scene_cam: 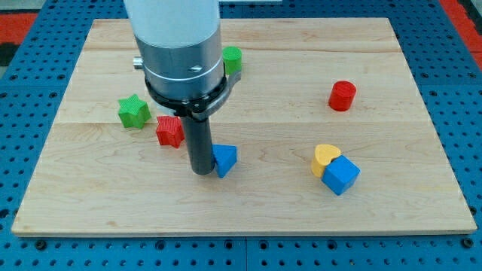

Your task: Move blue triangle closer to the yellow heart

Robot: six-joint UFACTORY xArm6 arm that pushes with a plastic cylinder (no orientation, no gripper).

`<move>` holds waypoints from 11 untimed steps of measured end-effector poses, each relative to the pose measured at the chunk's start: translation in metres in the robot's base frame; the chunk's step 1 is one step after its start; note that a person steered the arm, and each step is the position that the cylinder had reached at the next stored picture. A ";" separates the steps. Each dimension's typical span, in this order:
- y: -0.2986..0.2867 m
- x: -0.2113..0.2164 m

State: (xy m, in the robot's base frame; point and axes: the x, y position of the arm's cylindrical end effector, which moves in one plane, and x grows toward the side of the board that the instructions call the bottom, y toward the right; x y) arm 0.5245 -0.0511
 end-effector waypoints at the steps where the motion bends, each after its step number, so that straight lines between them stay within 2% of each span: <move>1: 0.011 -0.005; 6: 0.030 -0.051; 9: 0.079 -0.034; 11: 0.089 -0.019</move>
